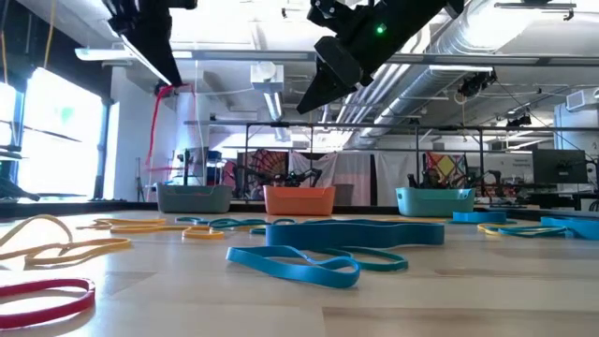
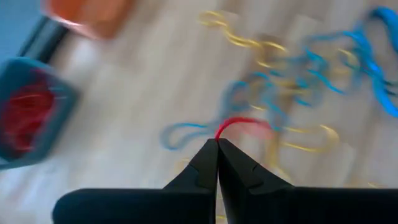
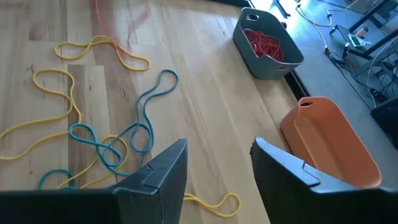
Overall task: Sort rubber bands into baskets
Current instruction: Put the red rubber band into the blue bin
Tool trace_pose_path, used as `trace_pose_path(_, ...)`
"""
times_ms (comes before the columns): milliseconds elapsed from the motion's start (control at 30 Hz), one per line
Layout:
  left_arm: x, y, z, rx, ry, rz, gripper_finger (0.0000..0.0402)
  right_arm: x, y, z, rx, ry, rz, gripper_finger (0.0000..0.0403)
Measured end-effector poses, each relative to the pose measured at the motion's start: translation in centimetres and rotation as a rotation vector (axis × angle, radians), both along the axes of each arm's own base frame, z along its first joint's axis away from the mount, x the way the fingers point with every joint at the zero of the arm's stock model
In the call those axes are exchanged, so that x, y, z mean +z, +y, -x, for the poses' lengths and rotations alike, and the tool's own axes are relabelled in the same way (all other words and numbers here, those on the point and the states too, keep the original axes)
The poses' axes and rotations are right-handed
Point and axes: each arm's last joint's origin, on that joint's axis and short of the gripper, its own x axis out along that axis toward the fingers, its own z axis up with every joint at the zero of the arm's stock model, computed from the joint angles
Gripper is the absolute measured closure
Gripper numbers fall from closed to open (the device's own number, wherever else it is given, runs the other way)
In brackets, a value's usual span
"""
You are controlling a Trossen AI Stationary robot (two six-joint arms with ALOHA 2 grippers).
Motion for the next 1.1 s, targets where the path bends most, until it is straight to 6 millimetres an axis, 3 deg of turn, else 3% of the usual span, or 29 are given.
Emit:
trace_pose_path(200,1.5,4.8,1.4,0.125,-0.005,-0.108,0.0401,0.0,0.0,0.0,-0.008,-0.005,-0.010,0.0235)
trace_pose_path(667,2.6,16.8,2.9,0.379,0.022,-0.340,0.0401,0.0,0.0,0.0,-0.008,-0.002,-0.010,0.0235)
trace_pose_path(867,1.3,21.2,2.8,0.398,0.019,-0.325,0.0401,0.0,0.0,0.0,-0.008,-0.005,-0.011,0.0235)
trace_pose_path(1100,-2.0,25.6,2.5,0.433,0.086,-0.286,0.0401,0.0,0.0,0.0,-0.013,-0.010,-0.017,0.0235)
